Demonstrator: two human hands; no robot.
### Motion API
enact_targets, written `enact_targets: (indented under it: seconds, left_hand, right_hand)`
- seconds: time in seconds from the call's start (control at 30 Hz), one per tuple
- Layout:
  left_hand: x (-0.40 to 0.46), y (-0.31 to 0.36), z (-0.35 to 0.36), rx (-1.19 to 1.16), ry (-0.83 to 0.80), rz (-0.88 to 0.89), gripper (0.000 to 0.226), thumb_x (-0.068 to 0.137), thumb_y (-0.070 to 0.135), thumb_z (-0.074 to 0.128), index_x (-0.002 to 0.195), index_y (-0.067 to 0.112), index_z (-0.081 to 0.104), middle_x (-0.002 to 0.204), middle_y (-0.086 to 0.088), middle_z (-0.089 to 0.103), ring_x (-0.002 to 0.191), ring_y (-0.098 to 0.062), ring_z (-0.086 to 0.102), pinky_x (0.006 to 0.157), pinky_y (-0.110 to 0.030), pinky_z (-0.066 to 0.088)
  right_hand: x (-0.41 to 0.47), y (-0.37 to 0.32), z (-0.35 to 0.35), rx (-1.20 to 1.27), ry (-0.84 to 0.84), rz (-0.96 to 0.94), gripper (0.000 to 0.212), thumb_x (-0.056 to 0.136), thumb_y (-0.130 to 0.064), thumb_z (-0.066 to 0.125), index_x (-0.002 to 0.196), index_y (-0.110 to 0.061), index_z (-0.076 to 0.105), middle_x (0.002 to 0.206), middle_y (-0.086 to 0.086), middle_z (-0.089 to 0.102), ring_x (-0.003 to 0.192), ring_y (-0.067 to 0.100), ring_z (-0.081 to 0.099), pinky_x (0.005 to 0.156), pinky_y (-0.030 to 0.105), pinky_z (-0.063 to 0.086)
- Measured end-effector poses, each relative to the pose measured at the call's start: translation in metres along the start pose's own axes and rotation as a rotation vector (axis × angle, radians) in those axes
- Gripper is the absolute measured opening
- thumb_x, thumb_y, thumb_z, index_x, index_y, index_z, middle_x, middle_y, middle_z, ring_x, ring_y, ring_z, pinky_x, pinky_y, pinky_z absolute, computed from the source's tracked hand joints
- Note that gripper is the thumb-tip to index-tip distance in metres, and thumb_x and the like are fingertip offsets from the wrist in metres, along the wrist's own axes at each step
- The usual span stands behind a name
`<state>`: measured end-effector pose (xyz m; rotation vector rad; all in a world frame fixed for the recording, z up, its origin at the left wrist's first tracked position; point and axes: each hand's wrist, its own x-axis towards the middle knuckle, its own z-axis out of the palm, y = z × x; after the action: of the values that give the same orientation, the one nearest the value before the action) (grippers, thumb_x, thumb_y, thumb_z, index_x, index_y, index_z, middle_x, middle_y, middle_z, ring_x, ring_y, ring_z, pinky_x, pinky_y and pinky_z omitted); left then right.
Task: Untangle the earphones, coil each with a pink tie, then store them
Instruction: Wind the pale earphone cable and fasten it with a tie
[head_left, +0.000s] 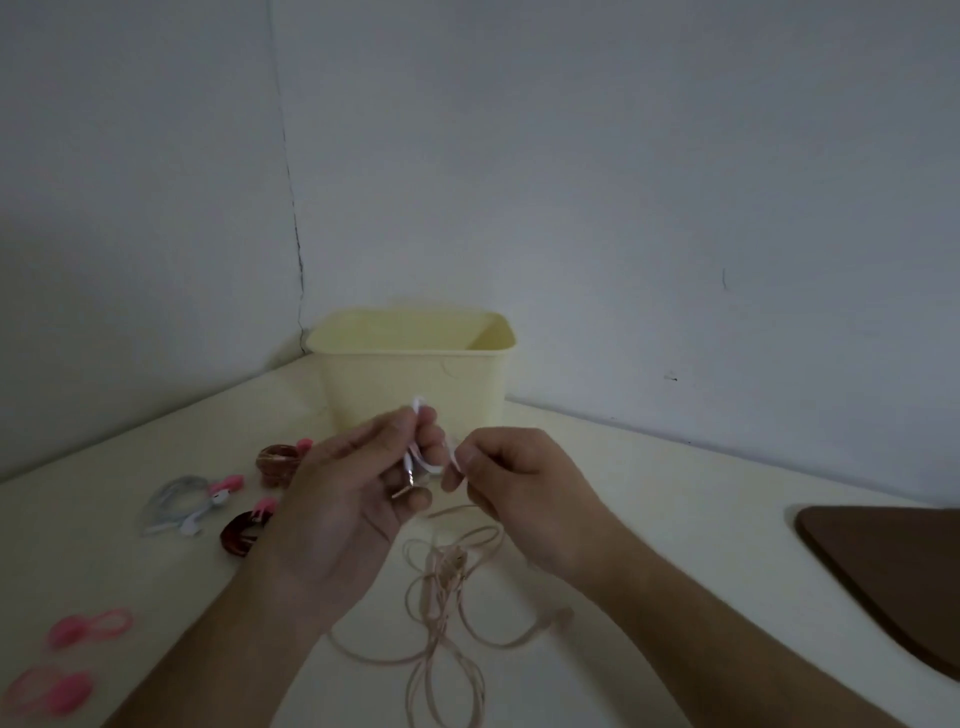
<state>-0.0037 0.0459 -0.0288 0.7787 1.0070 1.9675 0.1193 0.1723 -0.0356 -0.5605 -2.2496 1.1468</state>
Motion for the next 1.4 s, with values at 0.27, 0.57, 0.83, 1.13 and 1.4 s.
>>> enact_targets:
  seconds: [0.27, 0.57, 0.83, 1.13, 1.4]
  left_hand:
    - [0.005, 0.001, -0.008, -0.067, 0.139, 0.041, 0.015, 0.094, 0.028, 0.067, 0.090, 0.018, 0.078, 0.085, 0.002, 0.067, 0.075, -0.006, 0.064, 0.058, -0.015, 0.052]
    - [0.003, 0.000, -0.002, -0.109, 0.215, 0.089, 0.016, 0.087, 0.027, 0.068, 0.090, 0.015, 0.079, 0.091, 0.000, 0.078, 0.083, -0.007, 0.076, 0.060, -0.014, 0.056]
    - [0.005, -0.012, -0.002, 0.615, 0.276, 0.253, 0.016, 0.098, 0.021, 0.070, 0.088, 0.018, 0.082, 0.081, -0.002, 0.081, 0.074, -0.011, 0.076, 0.053, -0.021, 0.055]
    - [0.005, -0.012, -0.006, 0.433, -0.079, -0.032, 0.026, 0.096, 0.024, 0.064, 0.095, 0.003, 0.079, 0.077, -0.010, 0.062, 0.069, -0.017, 0.057, 0.049, -0.030, 0.040]
    - [0.000, -0.007, -0.007, 0.369, -0.280, -0.145, 0.025, 0.089, 0.028, 0.069, 0.084, 0.003, 0.072, 0.073, -0.007, 0.049, 0.061, -0.014, 0.045, 0.054, -0.028, 0.039]
  right_hand:
    - [-0.013, -0.009, 0.019, -0.176, -0.135, -0.072, 0.032, 0.108, -0.025, 0.053, 0.083, -0.017, 0.071, 0.067, -0.004, 0.058, 0.057, 0.006, 0.051, 0.058, 0.020, 0.040]
    - [-0.018, -0.005, 0.024, -0.465, -0.110, -0.139, 0.031, 0.112, -0.034, 0.040, 0.089, -0.018, 0.054, 0.084, 0.001, 0.062, 0.082, 0.024, 0.056, 0.076, 0.043, 0.049]
    - [-0.018, -0.017, 0.019, -0.476, -0.147, -0.267, 0.021, 0.105, -0.025, 0.050, 0.084, -0.028, 0.046, 0.084, -0.004, 0.061, 0.080, 0.021, 0.056, 0.073, 0.041, 0.049]
    - [0.000, -0.017, -0.028, -0.085, 0.026, -0.076, 0.020, 0.091, -0.029, 0.082, 0.075, -0.017, 0.077, 0.077, 0.007, 0.076, 0.053, 0.007, 0.048, 0.057, 0.027, 0.043]
    - [0.001, -0.006, -0.033, 0.206, 0.053, 0.010, 0.014, 0.096, -0.010, 0.075, 0.082, -0.011, 0.076, 0.059, -0.006, 0.052, 0.053, 0.017, 0.037, 0.053, 0.031, 0.034]
